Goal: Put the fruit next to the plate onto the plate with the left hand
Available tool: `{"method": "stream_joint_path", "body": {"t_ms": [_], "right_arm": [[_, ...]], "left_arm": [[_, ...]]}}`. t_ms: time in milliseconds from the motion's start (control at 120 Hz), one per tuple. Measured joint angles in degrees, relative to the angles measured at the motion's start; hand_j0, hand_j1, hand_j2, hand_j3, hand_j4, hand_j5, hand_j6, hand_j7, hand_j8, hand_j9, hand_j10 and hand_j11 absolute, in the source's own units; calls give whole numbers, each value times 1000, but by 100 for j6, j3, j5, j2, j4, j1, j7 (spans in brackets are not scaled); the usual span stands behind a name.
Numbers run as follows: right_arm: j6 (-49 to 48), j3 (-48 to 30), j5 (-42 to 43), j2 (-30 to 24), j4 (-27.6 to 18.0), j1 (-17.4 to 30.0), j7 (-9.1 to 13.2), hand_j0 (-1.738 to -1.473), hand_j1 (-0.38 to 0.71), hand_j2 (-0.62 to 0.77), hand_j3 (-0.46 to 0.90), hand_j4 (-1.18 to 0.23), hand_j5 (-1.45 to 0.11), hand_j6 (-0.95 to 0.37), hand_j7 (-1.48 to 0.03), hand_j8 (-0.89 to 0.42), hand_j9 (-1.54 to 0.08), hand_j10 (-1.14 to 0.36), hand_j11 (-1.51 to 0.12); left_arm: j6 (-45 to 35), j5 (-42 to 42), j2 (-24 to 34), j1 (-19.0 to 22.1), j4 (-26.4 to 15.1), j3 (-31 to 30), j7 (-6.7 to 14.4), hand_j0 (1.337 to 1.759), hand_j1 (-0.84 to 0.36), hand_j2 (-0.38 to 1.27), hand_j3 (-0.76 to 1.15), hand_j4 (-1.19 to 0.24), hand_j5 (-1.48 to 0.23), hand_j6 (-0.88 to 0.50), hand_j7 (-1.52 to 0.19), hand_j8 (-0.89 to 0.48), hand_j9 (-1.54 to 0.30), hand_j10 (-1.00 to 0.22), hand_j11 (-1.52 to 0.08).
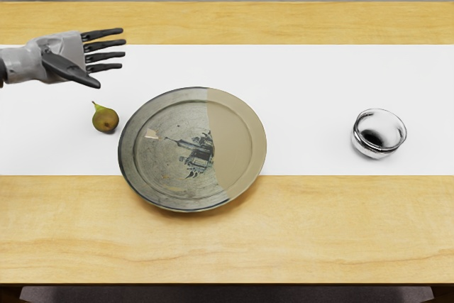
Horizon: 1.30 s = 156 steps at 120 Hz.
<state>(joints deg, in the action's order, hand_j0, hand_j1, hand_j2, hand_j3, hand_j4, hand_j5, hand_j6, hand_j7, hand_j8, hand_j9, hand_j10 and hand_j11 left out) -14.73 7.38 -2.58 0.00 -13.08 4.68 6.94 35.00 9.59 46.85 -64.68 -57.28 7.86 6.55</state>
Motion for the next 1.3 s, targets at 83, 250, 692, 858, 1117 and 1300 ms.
{"method": "stream_joint_path", "body": {"t_ms": [83, 250, 692, 858, 1117, 1300], "right_arm": [[3, 0, -4, 0, 13, 2, 0, -1658, -329, -4, 0, -17, -22, -17, -22, -17, -22, -17, -22], [5, -7, -6, 0, 36, 5, 0, -1658, -329, -4, 0, -17, -22, -16, -22, -17, -22, -17, -22], [6, -8, -6, 0, 42, 6, 0, -1658, -329, -4, 0, -17, -22, -16, -22, -17, -22, -17, -22], [6, -8, -6, 0, 42, 6, 0, -1658, -329, -4, 0, -17, -22, -16, -22, -17, -22, -17, -22], [6, -9, -6, 0, 42, 6, 0, -1658, -329, -3, 0, -17, -22, -16, -22, -16, -22, -17, -22], [6, -9, -6, 0, 42, 6, 0, -1658, -329, -3, 0, -17, -22, -16, -22, -16, -22, -17, -22]], "left_arm": [[1, -360, 24, -114, 5, -2, 7, 1658, 346, 1, 0, -1, -3, -1, -3, -1, -3, -1, -3], [1, -1988, 1, -738, 362, 25, 335, 1658, 317, 6, 0, -26, -35, -26, -35, -26, -35, -26, -35], [-2740, -4596, -665, -1592, -239, -1810, -995, 1658, 300, 9, 0, -44, -55, -45, -55, -45, -55, -44, -55], [-4545, -4751, -782, -1646, -847, -3486, -1464, 1658, 294, 11, 0, -49, -61, -50, -61, -50, -61, -49, -61], [-5317, -4950, -790, -1591, -1021, -4603, -1769, 1658, 243, 20, 0, -92, -117, -93, -117, -93, -117, -92, -117], [-5507, -5167, -791, -1604, -999, -4761, -1787, 1658, 141, 37, 0, -177, -227, -178, -227, -177, -227, -176, -227]]}}
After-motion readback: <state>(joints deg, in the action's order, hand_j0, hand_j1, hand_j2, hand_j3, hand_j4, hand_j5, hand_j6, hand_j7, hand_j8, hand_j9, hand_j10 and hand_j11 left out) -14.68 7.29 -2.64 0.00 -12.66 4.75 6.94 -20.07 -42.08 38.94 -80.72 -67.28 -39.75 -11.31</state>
